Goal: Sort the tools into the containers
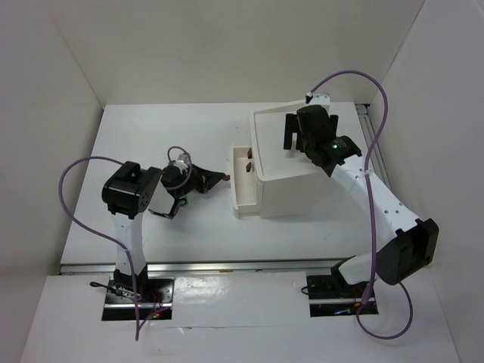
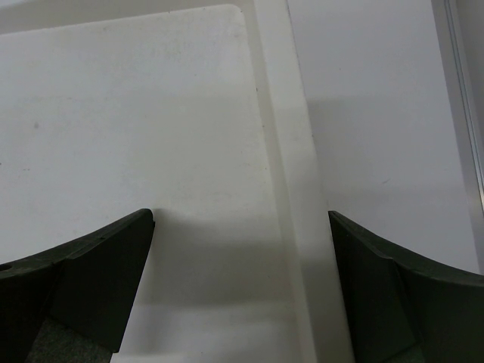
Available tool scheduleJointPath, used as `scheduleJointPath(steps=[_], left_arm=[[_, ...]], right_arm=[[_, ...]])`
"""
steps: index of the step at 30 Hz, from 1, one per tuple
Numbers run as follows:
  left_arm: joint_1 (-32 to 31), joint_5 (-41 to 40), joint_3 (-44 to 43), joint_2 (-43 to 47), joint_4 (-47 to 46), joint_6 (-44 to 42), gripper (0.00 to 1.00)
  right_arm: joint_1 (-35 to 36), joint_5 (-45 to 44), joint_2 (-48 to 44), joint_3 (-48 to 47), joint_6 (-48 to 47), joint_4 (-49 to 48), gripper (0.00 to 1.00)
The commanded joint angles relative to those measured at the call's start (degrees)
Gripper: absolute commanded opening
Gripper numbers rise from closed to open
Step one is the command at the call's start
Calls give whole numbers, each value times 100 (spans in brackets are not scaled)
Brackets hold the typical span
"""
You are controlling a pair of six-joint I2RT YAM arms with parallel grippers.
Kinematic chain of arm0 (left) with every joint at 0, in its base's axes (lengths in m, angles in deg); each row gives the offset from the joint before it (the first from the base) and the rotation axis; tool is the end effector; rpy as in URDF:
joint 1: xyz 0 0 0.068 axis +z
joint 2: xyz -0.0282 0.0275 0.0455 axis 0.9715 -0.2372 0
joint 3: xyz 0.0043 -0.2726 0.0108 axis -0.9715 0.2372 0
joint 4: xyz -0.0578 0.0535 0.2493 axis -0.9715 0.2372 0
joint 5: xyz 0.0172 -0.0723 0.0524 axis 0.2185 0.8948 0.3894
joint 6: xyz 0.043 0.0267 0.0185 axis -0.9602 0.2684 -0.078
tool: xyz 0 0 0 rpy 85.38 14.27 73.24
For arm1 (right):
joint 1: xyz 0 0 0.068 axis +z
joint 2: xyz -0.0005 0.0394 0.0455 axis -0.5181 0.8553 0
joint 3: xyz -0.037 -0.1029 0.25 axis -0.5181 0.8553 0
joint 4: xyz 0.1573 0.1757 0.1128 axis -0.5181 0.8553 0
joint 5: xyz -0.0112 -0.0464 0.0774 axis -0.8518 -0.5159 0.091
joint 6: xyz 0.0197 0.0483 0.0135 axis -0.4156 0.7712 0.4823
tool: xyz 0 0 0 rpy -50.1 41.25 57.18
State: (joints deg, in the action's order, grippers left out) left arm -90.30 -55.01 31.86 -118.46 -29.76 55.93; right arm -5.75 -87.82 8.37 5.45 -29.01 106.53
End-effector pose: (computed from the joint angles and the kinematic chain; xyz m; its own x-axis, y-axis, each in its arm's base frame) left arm 0.3345 -0.1019 0.0908 -0.6838 -0.7193 0.1226 -0.1680 -0.0084 -0.9858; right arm 0.2817 0.1163 0.3674 -0.5226 -0.0122 -0.8525 0.0745 0.9954 -0.0600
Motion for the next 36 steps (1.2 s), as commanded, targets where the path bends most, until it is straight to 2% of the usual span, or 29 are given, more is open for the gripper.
scheduleJointPath(steps=[1, 2, 9, 21, 24, 25, 28, 29, 31, 32, 33, 36], left_arm=[[242, 291, 75, 383, -62, -524, 0], [294, 353, 6, 435, 218, -612, 0], [566, 406, -56, 839, 668, -754, 0], [1103, 467, -838, 2412, 3433, -1957, 1], [1218, 327, -900, 2685, 3937, -2256, 21], [1357, 275, -961, 2808, 4225, -2326, 41], [1525, 100, -1206, 3037, 4824, -2651, 72], [1586, -15, -1356, 3229, 5174, -2817, 80], [1587, -391, -1742, 3432, 6517, -3485, 93], [1587, -881, -2214, 3555, 7027, -3696, 100], [1587, -1104, -2462, 3556, 7937, -4090, 100], [1656, -2027, -3543, 3434, 9348, -4558, 100]], right_arm=[[127, 306, 162, 282, -75, 947, 100], [127, 306, 162, 282, -75, 947, 100], [127, 315, 162, 282, -75, 999, 100], [21, 262, 162, 282, 294, 999, 100], [21, 262, 214, 282, 347, 999, 100], [21, 314, 215, 282, 347, 999, 100], [21, 314, 215, 282, 347, 999, 100], [21, 314, 215, 282, 347, 999, 100], [21, 314, 215, 282, 347, 999, 100], [21, 314, 215, 282, 286, 999, 100], [21, 314, 215, 282, 285, 999, 100], [21, 314, 267, 282, 285, 999, 100]])
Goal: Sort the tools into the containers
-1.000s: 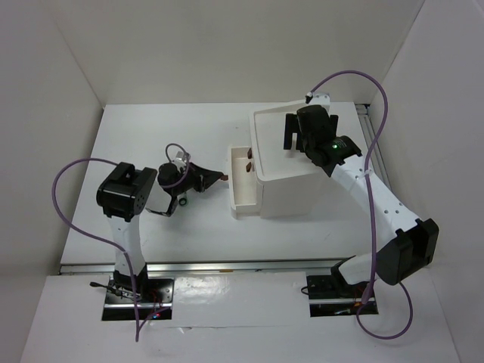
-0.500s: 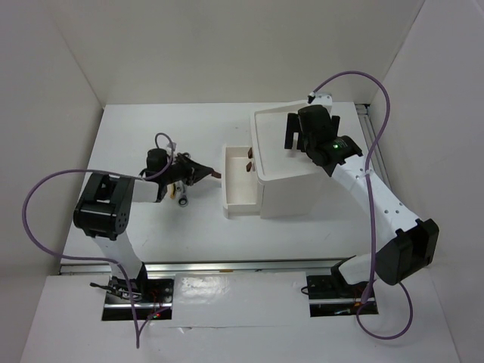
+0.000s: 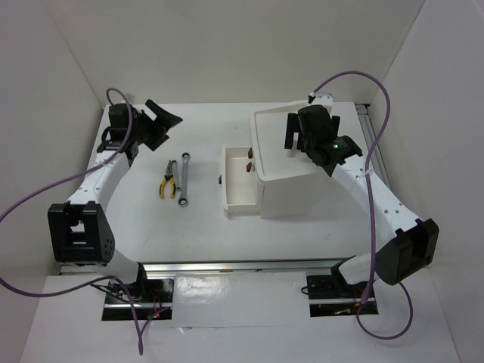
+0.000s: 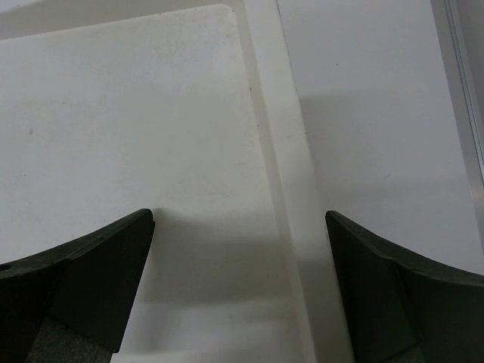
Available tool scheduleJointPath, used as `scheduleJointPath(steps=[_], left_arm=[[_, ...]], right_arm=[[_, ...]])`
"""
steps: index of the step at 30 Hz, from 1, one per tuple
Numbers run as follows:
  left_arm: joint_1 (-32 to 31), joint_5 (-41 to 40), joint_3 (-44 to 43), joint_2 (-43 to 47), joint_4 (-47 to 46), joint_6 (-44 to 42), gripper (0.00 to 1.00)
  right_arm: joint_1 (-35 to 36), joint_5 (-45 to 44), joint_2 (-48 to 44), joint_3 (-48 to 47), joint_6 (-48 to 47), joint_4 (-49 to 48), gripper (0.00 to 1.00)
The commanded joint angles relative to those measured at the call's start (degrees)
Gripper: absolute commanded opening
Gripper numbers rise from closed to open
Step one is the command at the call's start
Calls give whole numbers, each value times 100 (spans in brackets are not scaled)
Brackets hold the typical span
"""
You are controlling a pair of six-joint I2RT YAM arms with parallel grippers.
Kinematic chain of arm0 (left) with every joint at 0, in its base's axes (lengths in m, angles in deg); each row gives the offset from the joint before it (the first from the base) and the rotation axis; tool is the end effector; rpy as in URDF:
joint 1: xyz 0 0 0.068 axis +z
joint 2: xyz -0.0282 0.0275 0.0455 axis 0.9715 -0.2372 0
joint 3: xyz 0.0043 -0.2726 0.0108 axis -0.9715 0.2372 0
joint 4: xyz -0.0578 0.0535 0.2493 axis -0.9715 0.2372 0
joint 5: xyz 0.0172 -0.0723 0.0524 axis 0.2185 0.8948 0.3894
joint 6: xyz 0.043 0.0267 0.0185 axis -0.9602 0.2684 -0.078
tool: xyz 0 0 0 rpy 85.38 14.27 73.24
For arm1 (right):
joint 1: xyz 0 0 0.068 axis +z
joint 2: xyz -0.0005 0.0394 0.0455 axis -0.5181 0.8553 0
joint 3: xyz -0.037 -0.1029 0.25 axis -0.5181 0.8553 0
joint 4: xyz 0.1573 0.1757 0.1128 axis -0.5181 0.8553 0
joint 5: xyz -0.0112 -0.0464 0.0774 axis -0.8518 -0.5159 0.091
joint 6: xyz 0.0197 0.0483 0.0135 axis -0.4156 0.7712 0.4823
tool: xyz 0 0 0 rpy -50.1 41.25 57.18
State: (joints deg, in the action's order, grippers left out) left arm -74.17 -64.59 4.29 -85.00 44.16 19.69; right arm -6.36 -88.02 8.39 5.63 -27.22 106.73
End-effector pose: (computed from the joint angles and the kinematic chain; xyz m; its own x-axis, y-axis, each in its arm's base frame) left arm 0.3583 0.0007 0.3045 -0.4375 -0.8019 -0.4068 -0.1338 0.5055 -0.8524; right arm 0.2828 0.1131 0.3660 -0.5244 0.0218 -0.8512 0.1040 0.9938 -0.0386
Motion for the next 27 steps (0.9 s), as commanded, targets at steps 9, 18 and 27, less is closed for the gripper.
scheduleJointPath(steps=[9, 18, 27], left_arm=[[-148, -2056, -2152, -1230, 4087, -2376, 94], [-1160, -2740, -2572, -1917, 4175, -2693, 79], [-1441, -3031, -2705, -2567, 4439, -2632, 71]], right_arm=[[82, 334, 265, 318, 106, 875, 100], [82, 396, 212, 370, 53, 813, 100], [82, 396, 107, 484, 53, 813, 100]])
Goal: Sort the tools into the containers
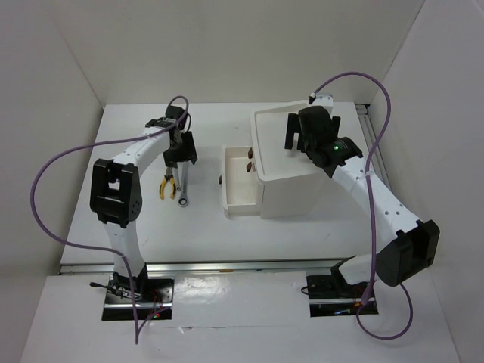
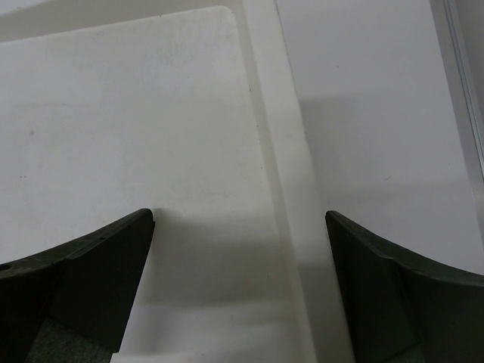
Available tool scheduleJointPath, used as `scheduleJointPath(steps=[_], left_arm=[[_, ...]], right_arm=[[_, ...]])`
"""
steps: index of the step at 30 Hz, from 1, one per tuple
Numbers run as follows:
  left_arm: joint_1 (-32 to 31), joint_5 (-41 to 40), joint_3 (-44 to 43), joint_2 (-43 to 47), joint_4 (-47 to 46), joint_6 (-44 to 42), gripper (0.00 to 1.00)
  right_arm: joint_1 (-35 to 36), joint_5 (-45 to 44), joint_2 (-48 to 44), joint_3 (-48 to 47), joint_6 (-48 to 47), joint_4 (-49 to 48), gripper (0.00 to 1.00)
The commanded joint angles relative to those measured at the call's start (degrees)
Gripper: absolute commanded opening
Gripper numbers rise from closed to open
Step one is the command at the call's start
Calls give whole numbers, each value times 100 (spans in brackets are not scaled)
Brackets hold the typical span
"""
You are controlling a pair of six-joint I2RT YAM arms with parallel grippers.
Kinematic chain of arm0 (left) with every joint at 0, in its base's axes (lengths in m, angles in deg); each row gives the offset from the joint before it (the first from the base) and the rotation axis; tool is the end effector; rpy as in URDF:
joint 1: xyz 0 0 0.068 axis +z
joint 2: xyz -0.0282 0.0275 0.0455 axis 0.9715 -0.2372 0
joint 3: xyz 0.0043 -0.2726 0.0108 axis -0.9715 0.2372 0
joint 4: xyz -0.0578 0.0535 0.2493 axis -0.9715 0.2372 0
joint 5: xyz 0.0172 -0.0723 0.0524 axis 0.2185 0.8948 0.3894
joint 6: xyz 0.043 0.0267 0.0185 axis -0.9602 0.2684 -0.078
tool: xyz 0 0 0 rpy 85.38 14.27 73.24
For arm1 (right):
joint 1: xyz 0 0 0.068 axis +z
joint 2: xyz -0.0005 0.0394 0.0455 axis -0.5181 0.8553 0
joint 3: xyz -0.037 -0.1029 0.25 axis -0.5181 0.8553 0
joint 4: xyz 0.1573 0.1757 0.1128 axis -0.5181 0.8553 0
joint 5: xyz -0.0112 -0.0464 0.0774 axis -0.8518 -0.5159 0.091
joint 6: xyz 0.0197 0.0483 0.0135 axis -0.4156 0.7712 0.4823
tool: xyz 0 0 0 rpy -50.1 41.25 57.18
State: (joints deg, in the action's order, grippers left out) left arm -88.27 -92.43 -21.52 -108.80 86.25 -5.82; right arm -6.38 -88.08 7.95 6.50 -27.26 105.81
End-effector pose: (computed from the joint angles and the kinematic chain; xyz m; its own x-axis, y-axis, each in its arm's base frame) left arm 0.4116 -0.0828 0.2381 -0.8026 -0.3592 -0.4762 -0.3214 0.9330 -0.1620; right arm 0.2819 0.1126 0.3645 -0.5176 0.0243 -0.8553 0.1052 0.9938 -0.0354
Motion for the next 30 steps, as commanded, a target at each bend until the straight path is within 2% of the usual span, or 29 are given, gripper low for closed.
scheduleJointPath(steps=[1, 19, 23, 24, 26, 27, 30], left_arm=[[-32, -247, -124, -274, 229, -81, 71], [-84, -80, -19, -1171, 238, -81, 66], [-137, -80, -71, -1348, 291, -134, 59], [-137, -27, -124, -1487, 352, -134, 50], [-190, -27, -124, -1584, 352, -134, 46], [-190, -27, -124, -1689, 413, -134, 41], [-190, -27, -124, -1690, 467, -187, 38]], right_arm=[[85, 402, 98, 397, 58, 905, 100], [85, 402, -16, 450, 58, 852, 100], [85, 402, -69, 450, 58, 852, 100], [85, 402, -121, 450, 58, 852, 100], [85, 402, -122, 450, 58, 852, 100], [85, 402, -122, 450, 58, 852, 100], [85, 402, -122, 450, 58, 852, 100]])
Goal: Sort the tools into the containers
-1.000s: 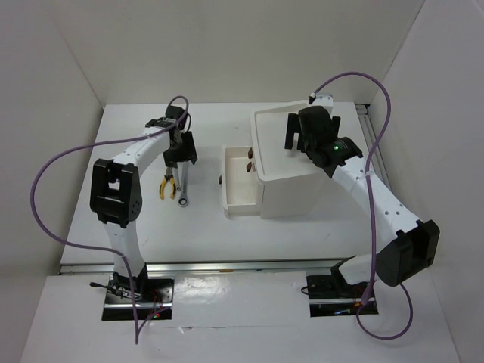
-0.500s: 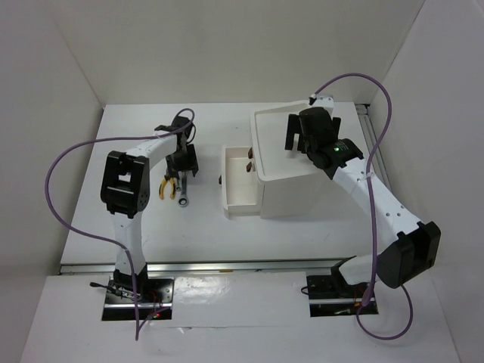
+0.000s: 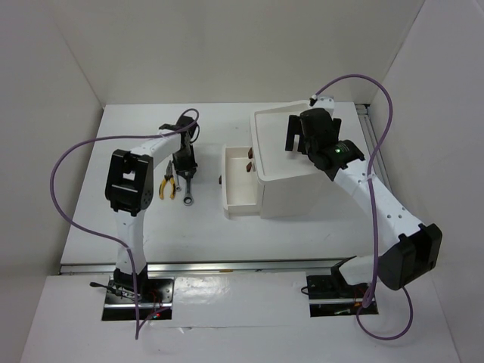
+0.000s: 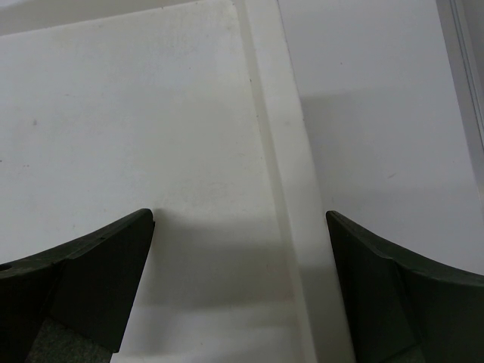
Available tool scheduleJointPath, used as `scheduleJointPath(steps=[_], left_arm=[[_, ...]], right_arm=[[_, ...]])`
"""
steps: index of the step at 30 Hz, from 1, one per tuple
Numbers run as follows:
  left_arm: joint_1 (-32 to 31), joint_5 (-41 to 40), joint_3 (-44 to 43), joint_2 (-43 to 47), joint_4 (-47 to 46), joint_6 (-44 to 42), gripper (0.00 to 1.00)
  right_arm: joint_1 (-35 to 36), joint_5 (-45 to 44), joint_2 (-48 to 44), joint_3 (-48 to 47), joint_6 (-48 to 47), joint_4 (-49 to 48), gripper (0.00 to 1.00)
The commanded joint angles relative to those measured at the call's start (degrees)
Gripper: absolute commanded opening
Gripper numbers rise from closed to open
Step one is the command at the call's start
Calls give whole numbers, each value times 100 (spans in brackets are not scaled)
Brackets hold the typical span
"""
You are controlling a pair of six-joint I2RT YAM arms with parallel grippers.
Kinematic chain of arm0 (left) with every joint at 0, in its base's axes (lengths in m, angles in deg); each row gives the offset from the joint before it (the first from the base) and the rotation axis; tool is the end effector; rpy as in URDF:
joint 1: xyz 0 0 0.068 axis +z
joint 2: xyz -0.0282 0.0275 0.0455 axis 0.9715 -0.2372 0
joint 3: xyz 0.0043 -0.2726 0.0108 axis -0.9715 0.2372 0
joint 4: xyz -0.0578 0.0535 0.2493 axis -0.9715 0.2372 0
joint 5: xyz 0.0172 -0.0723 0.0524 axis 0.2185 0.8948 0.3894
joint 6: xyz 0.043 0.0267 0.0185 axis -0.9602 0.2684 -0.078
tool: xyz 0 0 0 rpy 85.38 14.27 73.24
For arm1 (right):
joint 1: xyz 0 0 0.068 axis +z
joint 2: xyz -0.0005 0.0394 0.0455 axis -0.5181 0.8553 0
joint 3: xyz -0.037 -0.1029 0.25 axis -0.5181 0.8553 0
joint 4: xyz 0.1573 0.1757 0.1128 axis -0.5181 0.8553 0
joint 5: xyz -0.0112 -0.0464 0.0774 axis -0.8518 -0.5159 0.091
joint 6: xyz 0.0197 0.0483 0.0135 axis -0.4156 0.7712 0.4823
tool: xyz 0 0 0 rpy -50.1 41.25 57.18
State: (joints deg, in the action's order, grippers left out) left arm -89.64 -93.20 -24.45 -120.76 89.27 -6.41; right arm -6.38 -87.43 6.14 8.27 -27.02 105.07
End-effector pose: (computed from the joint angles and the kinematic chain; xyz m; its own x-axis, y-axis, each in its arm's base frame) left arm 0.4296 -0.0969 0.1650 -0.8935 -0.3103 -0.3244 -0.3155 0.9482 -0.0381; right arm 0.2752 0.1099 0.3640 -0.5092 0.0337 -0.8600 0.0983 0.9950 -0.0192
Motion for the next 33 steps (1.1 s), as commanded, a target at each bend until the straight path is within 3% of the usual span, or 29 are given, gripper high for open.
scheduleJointPath(steps=[1, 4, 5, 8, 10, 16, 25, 33], left_arm=[[-52, 50, 169, -495, 165, -128, 36], [-52, 102, 29, -600, 218, -250, 31], [-52, 102, 28, -652, 279, -251, 24], [-52, 234, -94, -653, 332, -356, 15], [-52, 286, -95, -706, 332, -356, 0], [-52, 357, -25, -434, 78, -356, 0], [-52, 374, 660, 1102, -809, -462, 0], [-52, 743, 837, 1912, -1030, -400, 0]], right_arm=[[85, 336, 7, 273, 34, 926, 100], [85, 336, 7, 273, -19, 926, 100], [85, 336, 7, 273, -19, 926, 100], [85, 336, 7, 273, -19, 926, 100], [85, 284, 7, 273, -19, 926, 100], [85, 284, -46, 273, -19, 926, 100], [85, 345, -46, 378, -72, 856, 100], [85, 345, -46, 378, -72, 856, 100]])
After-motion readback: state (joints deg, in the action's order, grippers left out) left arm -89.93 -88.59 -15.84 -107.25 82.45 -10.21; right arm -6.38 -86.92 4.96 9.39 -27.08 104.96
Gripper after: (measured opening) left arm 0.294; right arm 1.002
